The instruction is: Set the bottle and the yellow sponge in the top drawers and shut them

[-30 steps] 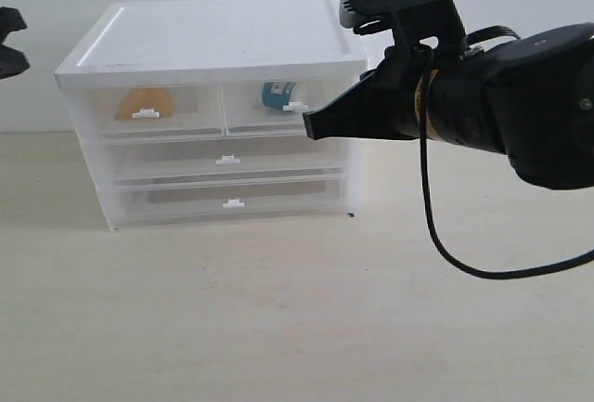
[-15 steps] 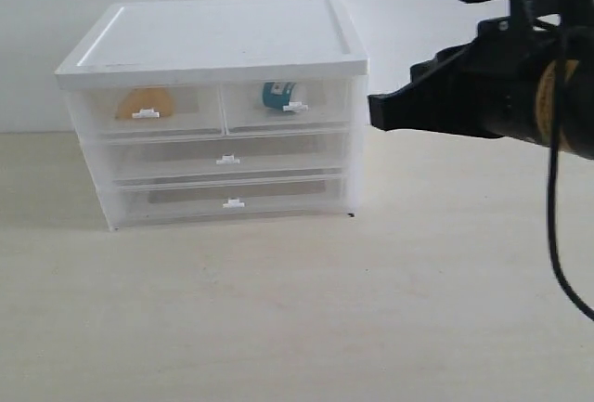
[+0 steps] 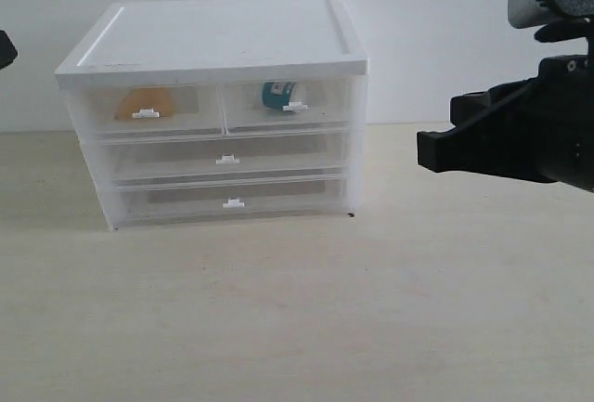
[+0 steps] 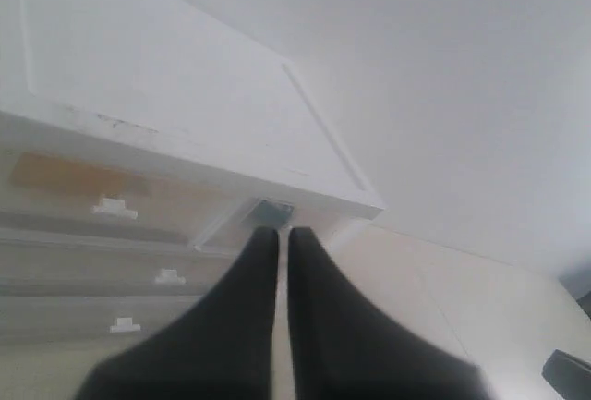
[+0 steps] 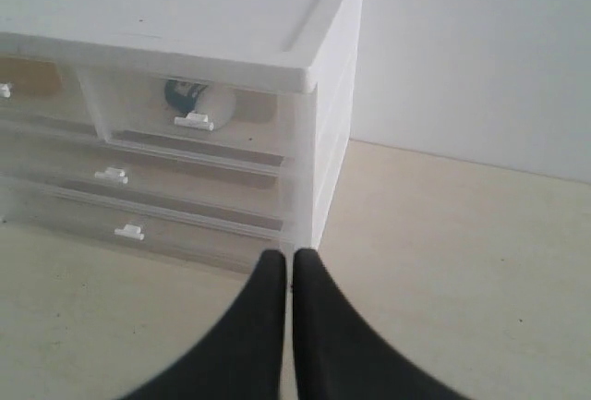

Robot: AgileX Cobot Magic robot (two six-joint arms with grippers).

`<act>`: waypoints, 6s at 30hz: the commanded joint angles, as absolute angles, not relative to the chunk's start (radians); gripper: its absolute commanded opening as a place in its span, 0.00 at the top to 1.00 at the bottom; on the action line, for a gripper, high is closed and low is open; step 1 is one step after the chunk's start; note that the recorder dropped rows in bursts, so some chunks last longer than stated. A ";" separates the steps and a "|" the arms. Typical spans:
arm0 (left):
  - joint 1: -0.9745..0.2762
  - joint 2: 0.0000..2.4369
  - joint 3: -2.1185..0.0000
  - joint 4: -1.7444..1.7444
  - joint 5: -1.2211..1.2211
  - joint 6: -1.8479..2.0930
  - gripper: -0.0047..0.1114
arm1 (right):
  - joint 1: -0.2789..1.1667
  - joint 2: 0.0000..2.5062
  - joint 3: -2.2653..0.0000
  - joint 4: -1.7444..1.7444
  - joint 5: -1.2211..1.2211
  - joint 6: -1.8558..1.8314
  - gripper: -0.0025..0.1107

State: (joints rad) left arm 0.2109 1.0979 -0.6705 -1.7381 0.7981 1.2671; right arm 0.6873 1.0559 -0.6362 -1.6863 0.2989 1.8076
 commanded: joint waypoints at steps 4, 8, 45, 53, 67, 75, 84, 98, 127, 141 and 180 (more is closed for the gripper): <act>0.209 1.091 -0.666 -1.744 0.811 1.272 0.93 | 0.680 1.046 -0.629 -1.685 0.297 1.807 0.98; 0.209 1.091 -0.666 -1.744 0.811 1.272 0.93 | 0.680 1.046 -0.629 -1.685 0.297 1.807 0.98; 0.109 0.000 -0.249 -1.744 0.171 1.593 0.93 | 0.680 1.046 -0.631 -1.687 0.294 1.806 0.98; 0.109 0.000 -0.215 -1.531 0.172 1.624 0.93 | 0.680 1.046 -0.631 -1.687 0.297 1.803 0.98; 0.109 0.000 -0.038 -0.169 0.210 0.058 0.93 | 0.680 1.046 -0.631 -1.685 0.292 1.805 0.98; 0.109 0.000 0.000 -0.016 0.305 -0.118 0.93 | 0.680 1.046 -0.631 -1.685 0.294 1.803 0.98; 0.109 0.000 0.000 -0.022 0.314 -0.116 0.93 | 0.680 1.046 -0.631 -1.685 0.294 1.805 0.98; 0.109 0.000 0.000 -0.018 0.338 -0.049 0.93 | 0.680 1.046 -0.631 -1.685 0.294 1.805 0.98; 0.109 0.000 0.000 -0.018 0.338 -0.049 0.93 | 0.679 1.002 -0.630 -1.623 0.279 1.822 0.98; 0.109 0.000 0.000 -0.018 0.338 -0.049 0.93 | 0.341 0.305 -0.304 -1.603 -0.030 1.833 0.98; 0.109 0.000 0.000 -0.018 0.338 -0.049 0.93 | 0.299 0.071 -0.013 -0.819 -0.082 1.077 0.98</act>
State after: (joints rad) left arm 0.1151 0.0013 -0.0040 -0.0216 0.3363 -0.0547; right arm 0.3016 0.0718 -0.0279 -0.8511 -0.0882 1.1413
